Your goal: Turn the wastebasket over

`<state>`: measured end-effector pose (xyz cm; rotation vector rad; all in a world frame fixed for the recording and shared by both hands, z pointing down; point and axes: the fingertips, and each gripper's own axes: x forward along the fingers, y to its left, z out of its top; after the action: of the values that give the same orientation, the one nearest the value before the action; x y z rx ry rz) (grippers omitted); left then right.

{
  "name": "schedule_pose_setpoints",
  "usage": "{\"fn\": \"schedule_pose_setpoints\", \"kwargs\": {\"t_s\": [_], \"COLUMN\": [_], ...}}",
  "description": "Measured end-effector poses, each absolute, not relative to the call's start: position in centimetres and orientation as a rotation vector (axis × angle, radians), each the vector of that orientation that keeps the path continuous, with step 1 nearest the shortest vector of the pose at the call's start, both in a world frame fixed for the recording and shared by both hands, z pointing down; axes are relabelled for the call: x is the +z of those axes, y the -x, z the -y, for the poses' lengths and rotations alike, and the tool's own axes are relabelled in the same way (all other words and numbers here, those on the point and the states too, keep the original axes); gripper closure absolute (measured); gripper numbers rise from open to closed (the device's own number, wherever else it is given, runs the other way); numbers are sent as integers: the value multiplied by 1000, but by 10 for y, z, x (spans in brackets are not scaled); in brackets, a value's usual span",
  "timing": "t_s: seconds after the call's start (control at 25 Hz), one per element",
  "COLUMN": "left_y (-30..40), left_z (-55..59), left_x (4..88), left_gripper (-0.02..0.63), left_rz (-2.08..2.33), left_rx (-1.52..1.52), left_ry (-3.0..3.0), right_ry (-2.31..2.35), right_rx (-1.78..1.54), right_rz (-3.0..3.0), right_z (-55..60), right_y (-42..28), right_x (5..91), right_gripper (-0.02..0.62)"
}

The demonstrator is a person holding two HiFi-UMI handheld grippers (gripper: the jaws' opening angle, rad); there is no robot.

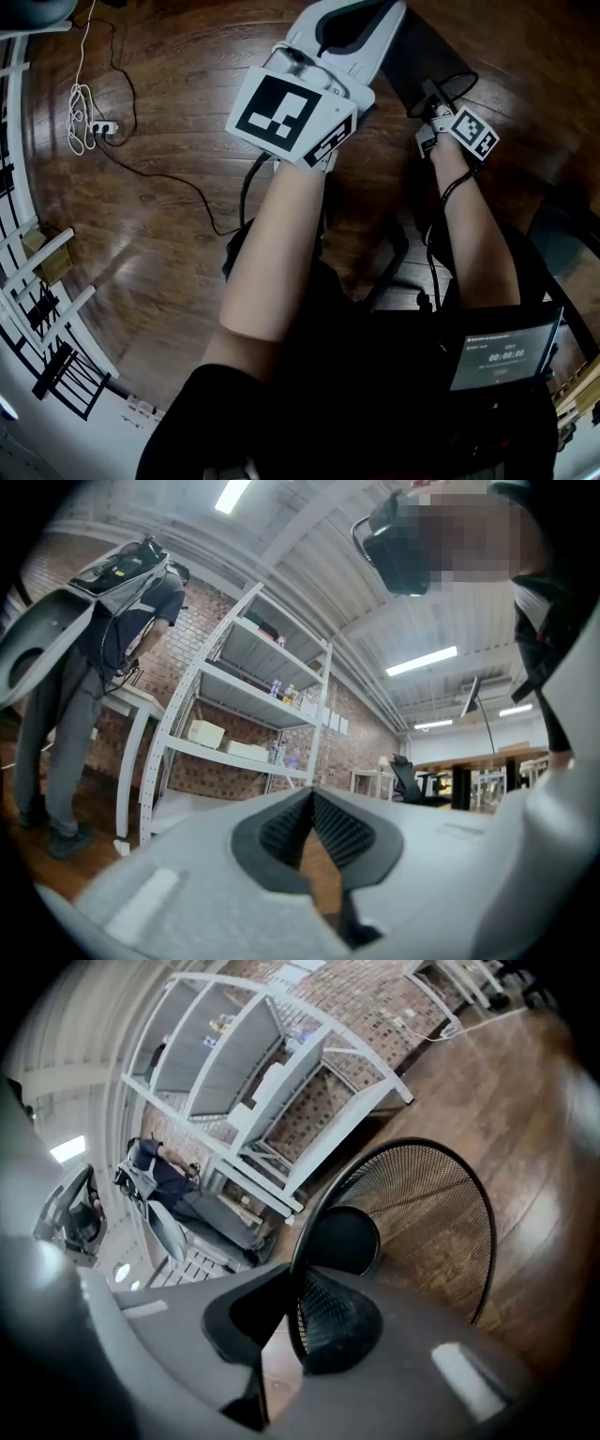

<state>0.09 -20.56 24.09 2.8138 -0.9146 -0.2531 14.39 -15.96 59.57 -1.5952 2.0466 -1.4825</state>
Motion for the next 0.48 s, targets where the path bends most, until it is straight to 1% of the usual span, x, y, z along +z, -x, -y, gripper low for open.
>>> {"fn": "schedule_pose_setpoints", "kwargs": {"t_s": [0.24,0.4,0.48], "left_y": [2,2,3], "left_z": [210,208,206], "left_x": [234,231,231], "left_gripper": [603,603,603], "left_rz": [925,910,912], "left_rx": [-281,-317,-322], "left_ry": [-2806,-2794,-2796], "right_ry": [1661,1690,1578], "right_rx": [-1479,-1294,-1168], "right_rz": [-2594,-3191,-3547], "right_z": [185,192,185], "right_y": [-173,-179,-166], "right_x": [565,569,585], "right_gripper": [569,577,577]}}
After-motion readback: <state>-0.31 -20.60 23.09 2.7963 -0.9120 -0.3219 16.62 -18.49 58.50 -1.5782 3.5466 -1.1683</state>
